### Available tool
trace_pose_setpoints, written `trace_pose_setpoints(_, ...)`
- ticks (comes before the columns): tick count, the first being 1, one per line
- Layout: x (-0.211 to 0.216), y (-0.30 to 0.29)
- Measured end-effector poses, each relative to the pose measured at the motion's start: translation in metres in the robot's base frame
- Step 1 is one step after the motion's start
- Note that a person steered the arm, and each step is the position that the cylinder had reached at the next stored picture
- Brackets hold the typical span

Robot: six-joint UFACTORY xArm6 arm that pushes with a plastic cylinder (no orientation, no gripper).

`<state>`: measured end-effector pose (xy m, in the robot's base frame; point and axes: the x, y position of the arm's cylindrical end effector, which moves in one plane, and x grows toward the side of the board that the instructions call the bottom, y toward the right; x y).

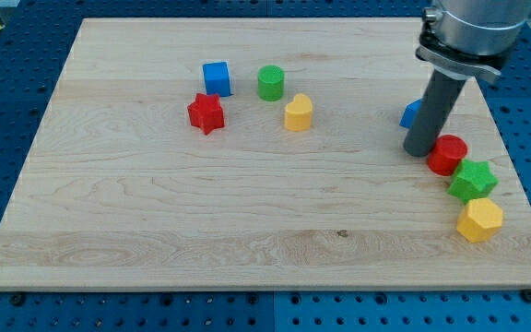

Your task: Slide the red star closer to green circle

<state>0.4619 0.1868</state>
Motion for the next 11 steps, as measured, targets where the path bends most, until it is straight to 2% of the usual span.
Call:
trace_pose_setpoints(5,0.012,-0.005)
trace_pose_setpoints(6,0.015,-0.027)
trace_pose_setpoints(8,0.018,-0.222)
trace_pose_setpoints(9,-0.008,-0.279)
trace_pose_setpoints(10,-0.057,-0.287)
trace_pose_setpoints(11,-0.057,-0.287)
